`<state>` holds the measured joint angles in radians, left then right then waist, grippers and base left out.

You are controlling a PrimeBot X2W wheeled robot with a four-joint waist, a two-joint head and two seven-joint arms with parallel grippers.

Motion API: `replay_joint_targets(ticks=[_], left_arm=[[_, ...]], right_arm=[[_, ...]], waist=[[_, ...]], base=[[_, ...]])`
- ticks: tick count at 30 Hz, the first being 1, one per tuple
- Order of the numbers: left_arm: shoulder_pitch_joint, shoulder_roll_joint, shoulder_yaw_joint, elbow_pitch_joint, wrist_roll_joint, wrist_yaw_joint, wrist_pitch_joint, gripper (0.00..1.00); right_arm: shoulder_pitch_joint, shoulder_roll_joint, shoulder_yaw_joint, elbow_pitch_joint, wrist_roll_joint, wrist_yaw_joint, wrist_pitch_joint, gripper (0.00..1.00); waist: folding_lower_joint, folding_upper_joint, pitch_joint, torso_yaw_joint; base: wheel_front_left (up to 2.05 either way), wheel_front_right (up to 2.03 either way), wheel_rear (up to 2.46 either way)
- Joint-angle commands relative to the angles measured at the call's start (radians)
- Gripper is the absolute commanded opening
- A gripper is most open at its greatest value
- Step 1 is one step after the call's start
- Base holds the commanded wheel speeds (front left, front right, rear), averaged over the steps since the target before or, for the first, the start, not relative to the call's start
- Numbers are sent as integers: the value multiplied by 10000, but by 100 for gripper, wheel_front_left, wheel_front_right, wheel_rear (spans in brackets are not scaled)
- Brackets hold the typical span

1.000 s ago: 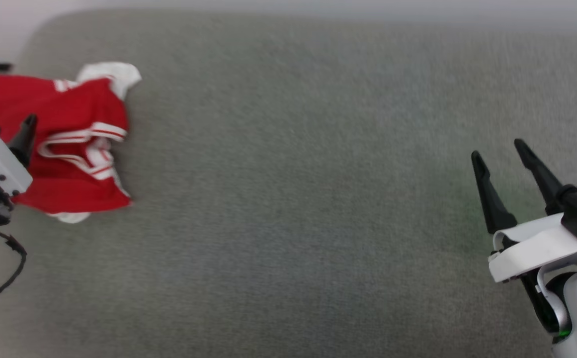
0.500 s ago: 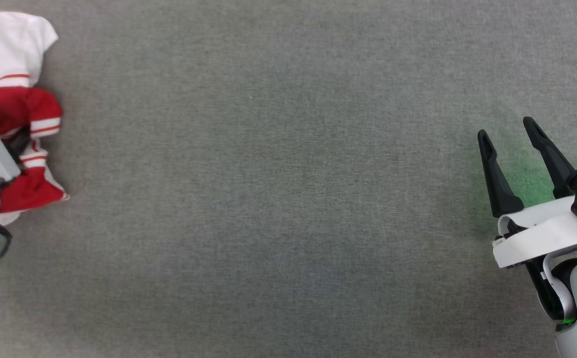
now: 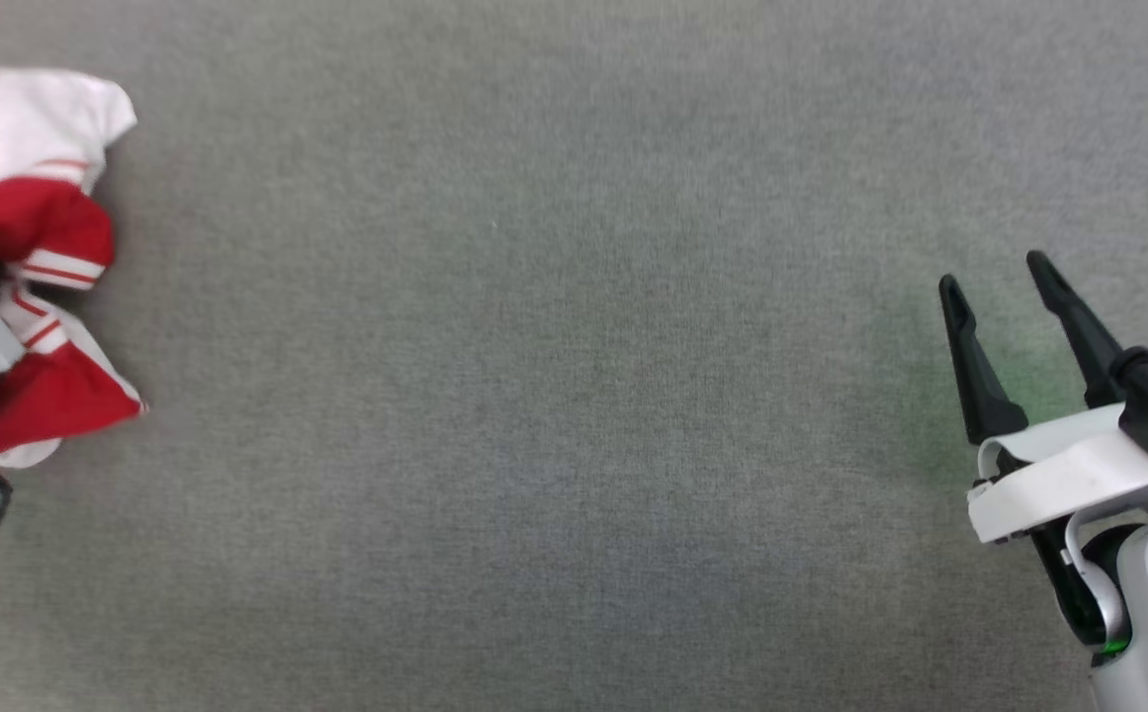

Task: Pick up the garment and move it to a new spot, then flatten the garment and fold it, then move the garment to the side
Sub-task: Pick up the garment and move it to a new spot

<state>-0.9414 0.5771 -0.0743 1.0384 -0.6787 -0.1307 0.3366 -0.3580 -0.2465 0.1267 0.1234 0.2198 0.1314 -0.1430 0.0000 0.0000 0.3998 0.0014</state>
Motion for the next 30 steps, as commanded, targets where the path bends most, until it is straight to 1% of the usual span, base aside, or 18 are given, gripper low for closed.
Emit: replay_joint_targets(ticks=[1,3,4,9,17,24,30], left_arm=[[150,166,-119,-245,-116,24,-261,0],[229,336,-319,-569,-105,23,-616,0],[229,336,-319,-569,-105,23,-616,0],[432,729,-738,-1350,-190,22,-1233,0],[564,1378,-1296,-3021,8,21,-1620,0],[889,1840,-1495,-4817,-73,62,-989,0],[1431,2222,-1420,-6799,-263,457,-190,0]], right_arm=[[162,37,17,93,53,-14,-68,100],[289,58,26,234,60,-14,-115,100],[289,58,26,234,60,-14,-115,100],[611,157,109,485,133,-14,-183,100],[1133,288,154,762,277,-14,-281,100],[1465,415,92,887,382,-14,-374,100],[1612,479,-53,892,377,-14,-466,100]], waist=[[0,0,-651,137],[0,0,-1005,226],[0,0,-1005,226],[0,0,-1933,425],[0,0,-3175,731],[0,0,-3884,805],[0,0,-4175,492]], base=[[0,0,0],[0,0,0],[0,0,0],[0,0,0],[0,0,0],[0,0,0],[0,0,0]])
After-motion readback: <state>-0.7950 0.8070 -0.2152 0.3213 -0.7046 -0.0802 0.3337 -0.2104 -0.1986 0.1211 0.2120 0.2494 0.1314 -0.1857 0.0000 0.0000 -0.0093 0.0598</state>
